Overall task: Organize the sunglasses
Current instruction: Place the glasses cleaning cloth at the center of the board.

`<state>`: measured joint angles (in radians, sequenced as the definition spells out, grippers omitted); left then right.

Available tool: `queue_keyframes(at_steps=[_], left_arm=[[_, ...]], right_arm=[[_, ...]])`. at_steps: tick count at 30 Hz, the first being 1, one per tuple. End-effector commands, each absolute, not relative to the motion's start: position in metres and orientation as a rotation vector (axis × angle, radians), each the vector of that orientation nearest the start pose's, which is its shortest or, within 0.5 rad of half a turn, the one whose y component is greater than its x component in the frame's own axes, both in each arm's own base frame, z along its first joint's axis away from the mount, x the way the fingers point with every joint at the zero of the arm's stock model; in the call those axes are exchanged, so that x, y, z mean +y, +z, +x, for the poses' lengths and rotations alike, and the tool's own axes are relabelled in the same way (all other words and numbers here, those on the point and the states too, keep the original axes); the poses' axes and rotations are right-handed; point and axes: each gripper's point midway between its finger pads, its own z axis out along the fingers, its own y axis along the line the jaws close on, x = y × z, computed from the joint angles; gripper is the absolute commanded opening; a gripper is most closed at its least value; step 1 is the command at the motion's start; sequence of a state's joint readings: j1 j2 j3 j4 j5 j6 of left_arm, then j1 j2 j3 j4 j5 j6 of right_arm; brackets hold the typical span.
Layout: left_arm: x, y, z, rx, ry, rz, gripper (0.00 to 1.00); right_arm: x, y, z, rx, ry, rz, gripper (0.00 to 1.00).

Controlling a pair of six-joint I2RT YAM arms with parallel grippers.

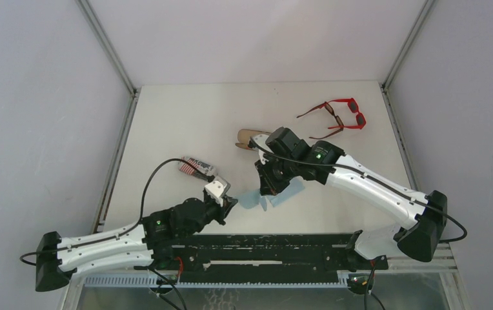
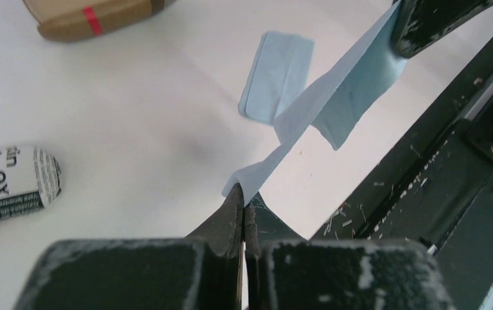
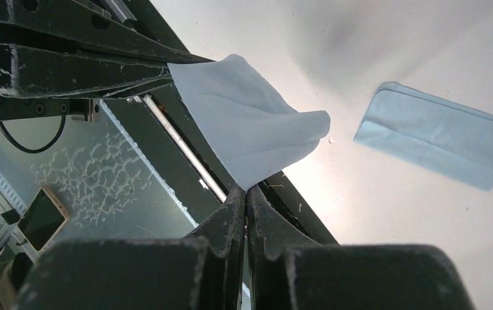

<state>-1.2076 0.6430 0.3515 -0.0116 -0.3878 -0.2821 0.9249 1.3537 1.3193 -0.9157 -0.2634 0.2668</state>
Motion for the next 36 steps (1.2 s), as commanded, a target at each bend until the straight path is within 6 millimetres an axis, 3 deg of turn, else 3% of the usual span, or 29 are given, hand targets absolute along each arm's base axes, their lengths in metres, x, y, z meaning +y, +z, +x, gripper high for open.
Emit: queue_keyframes(at_steps=[1, 7, 12, 21, 29, 36], left_arm=[[-0.234, 0.160, 0.141, 1.914, -0.665, 0.622, 0.00], [-0.227, 0.148, 0.124, 2.099, -0.602, 0.703, 0.00], [-0.222, 0.141, 0.128, 2.184, -0.475, 0.718, 0.00], [-0.211, 0.130, 0.164, 2.242, -0.218, 0.683, 0.00], [-0.208, 0.105, 0.201, 2.255, -0.062, 0.680, 0.00], [-0.213, 0.101, 0.234, 2.220, 0.002, 0.656, 0.00]], right_arm=[[0.300, 0.218, 0.153, 2.397, 0.820, -0.982, 0.00], [0.303, 0.202, 0.143, 2.435, 0.858, -1.000, 0.00], [0.305, 0.182, 0.144, 2.470, 0.873, -0.997, 0.00], [0.302, 0.141, 0.166, 2.551, 0.903, -0.983, 0.00], [0.301, 0.114, 0.199, 2.585, 0.897, -0.930, 0.00], [0.291, 0.092, 0.231, 2.616, 0.827, -0.852, 0.00]])
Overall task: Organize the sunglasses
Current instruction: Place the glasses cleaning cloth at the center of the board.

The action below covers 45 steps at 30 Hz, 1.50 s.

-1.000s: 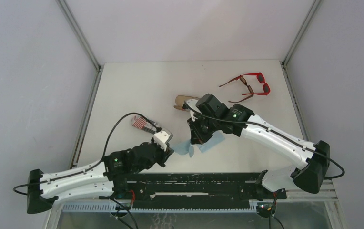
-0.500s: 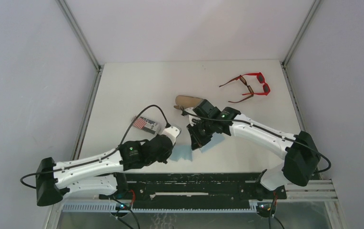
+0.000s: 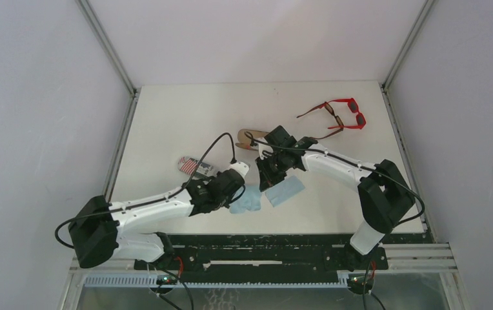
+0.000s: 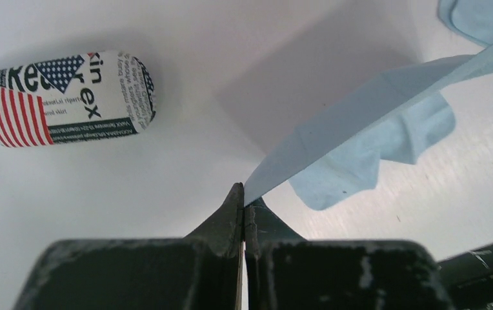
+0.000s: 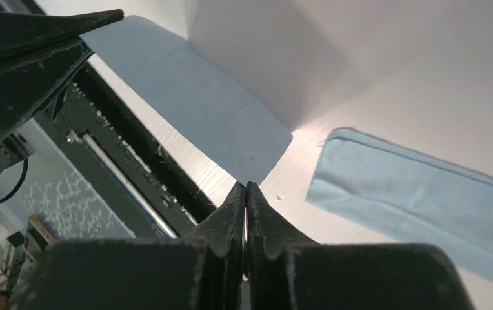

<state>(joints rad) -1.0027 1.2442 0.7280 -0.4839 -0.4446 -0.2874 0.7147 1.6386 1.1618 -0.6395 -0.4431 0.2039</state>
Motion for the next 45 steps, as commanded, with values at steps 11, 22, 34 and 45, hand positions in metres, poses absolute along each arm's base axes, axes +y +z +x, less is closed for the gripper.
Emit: queue_keyframes(at_steps=[11, 22, 34, 45], left_arm=[[-0.222, 0.090, 0.272, 2.177, 0.099, 0.723, 0.00], [-0.217, 0.074, 0.280, 2.180, 0.127, 0.722, 0.00], [-0.212, 0.068, 0.277, 2.174, 0.131, 0.744, 0.07], [-0.221, 0.057, 0.261, 2.228, -0.007, 0.709, 0.08]], right_arm=[[0.289, 0.079, 0.273, 2.588, 0.760, -0.764, 0.00], [0.292, 0.069, 0.292, 2.566, 0.809, -0.715, 0.00], [0.294, 0.075, 0.278, 2.575, 0.891, -0.714, 0.00], [0.293, 0.085, 0.260, 2.530, 0.988, -0.656, 0.00]])
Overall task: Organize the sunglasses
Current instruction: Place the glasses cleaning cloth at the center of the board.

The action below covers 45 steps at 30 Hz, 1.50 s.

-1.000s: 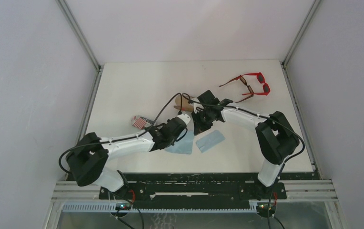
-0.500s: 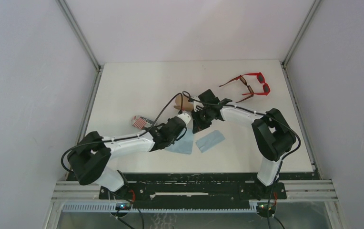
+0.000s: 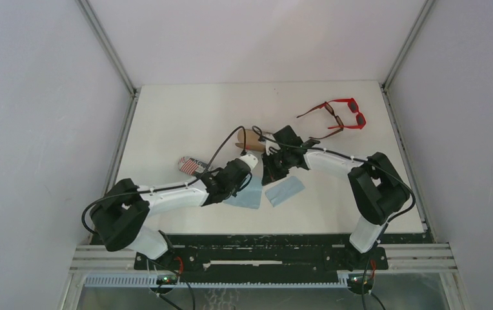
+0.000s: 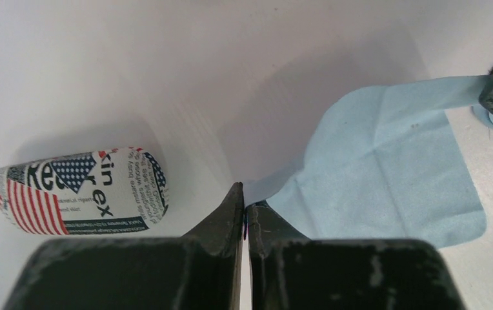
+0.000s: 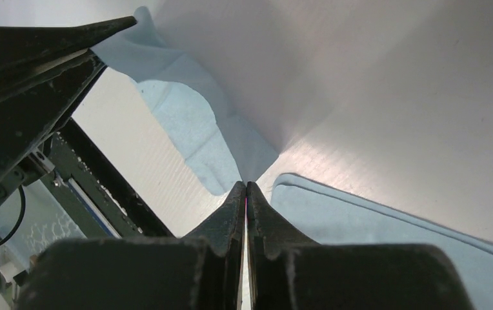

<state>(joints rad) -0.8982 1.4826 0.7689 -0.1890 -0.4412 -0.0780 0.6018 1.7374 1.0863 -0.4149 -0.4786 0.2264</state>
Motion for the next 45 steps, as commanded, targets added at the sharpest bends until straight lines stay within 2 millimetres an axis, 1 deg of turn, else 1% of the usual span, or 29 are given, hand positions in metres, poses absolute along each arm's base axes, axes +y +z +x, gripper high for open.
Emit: queue_keyframes(at_steps=[1, 6, 13, 20, 29, 34, 37, 41, 45], left_arm=[[-0.221, 0.055, 0.260, 2.234, -0.010, 0.705, 0.08], [-0.216, 0.046, 0.255, 2.262, -0.008, 0.686, 0.09], [-0.208, 0.052, 0.255, 2.252, 0.007, 0.625, 0.17], [-0.203, 0.051, 0.253, 2.259, 0.015, 0.588, 0.19], [-0.199, 0.046, 0.250, 2.273, 0.021, 0.556, 0.10], [-0.195, 0.049, 0.250, 2.266, 0.028, 0.518, 0.09], [-0.194, 0.053, 0.249, 2.249, 0.000, 0.483, 0.15], [-0.201, 0.063, 0.245, 2.189, -0.121, 0.456, 0.38], [-0.208, 0.080, 0.249, 2.102, -0.191, 0.458, 0.54]], right_arm=[[0.294, 0.086, 0.258, 2.524, 1.006, -0.661, 0.00], [0.298, 0.088, 0.249, 2.518, 1.047, -0.682, 0.00], [0.302, 0.083, 0.238, 2.545, 1.026, -0.718, 0.00], [0.303, 0.077, 0.228, 2.566, 1.012, -0.737, 0.00], [0.300, 0.073, 0.218, 2.591, 1.010, -0.740, 0.00], [0.303, 0.072, 0.211, 2.597, 1.023, -0.756, 0.00], [0.306, 0.074, 0.210, 2.587, 1.027, -0.758, 0.00], [0.308, 0.077, 0.221, 2.561, 1.021, -0.717, 0.00], [0.309, 0.082, 0.231, 2.540, 1.082, -0.669, 0.00]])
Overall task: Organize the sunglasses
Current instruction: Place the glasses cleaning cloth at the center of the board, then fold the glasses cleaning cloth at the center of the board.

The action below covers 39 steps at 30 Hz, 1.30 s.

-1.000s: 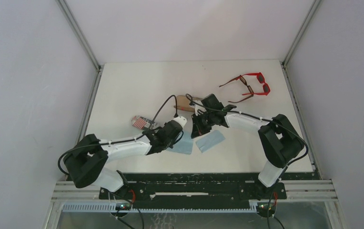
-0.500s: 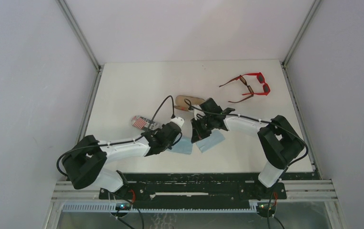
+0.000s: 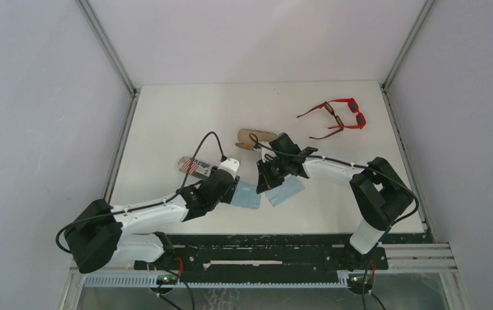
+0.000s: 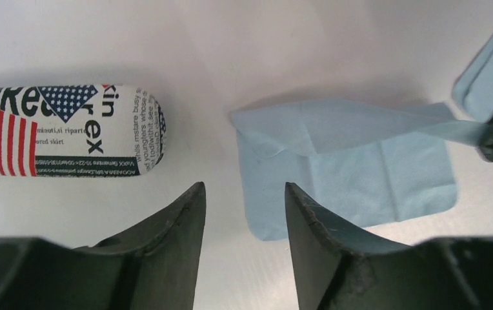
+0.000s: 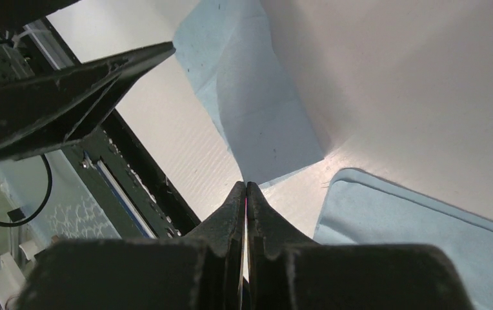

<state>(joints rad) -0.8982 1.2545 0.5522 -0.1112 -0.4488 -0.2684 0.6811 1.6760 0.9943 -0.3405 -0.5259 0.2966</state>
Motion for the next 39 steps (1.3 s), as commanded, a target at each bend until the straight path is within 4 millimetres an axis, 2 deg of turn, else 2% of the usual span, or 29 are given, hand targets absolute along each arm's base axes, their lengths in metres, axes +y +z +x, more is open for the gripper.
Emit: queue_keyframes(at_steps=[1, 5, 10, 18, 23, 32, 35, 39], left_arm=[[-0.210, 0.085, 0.251, 2.076, -0.203, 0.459, 0.59], [-0.218, 0.100, 0.258, 1.973, -0.253, 0.458, 0.75], [-0.232, 0.104, 0.261, 1.902, -0.328, 0.474, 0.79], [-0.255, 0.092, 0.258, 1.872, -0.414, 0.571, 0.78], [-0.262, 0.086, 0.261, 1.883, -0.401, 0.619, 0.75], [-0.261, 0.070, 0.266, 1.930, -0.346, 0.644, 0.63], [-0.265, 0.070, 0.263, 1.929, -0.372, 0.655, 0.62], [-0.258, 0.068, 0.268, 1.937, -0.323, 0.623, 0.61]], right_arm=[[0.309, 0.082, 0.233, 2.539, 1.089, -0.663, 0.00], [0.309, 0.086, 0.240, 2.530, 1.102, -0.665, 0.00], [0.309, 0.089, 0.243, 2.524, 1.120, -0.661, 0.00], [0.308, 0.094, 0.243, 2.515, 1.151, -0.660, 0.00], [0.307, 0.096, 0.244, 2.515, 1.154, -0.657, 0.00], [0.308, 0.097, 0.245, 2.516, 1.161, -0.663, 0.00], [0.307, 0.097, 0.246, 2.517, 1.156, -0.661, 0.00], [0.306, 0.099, 0.245, 2.516, 1.160, -0.661, 0.00]])
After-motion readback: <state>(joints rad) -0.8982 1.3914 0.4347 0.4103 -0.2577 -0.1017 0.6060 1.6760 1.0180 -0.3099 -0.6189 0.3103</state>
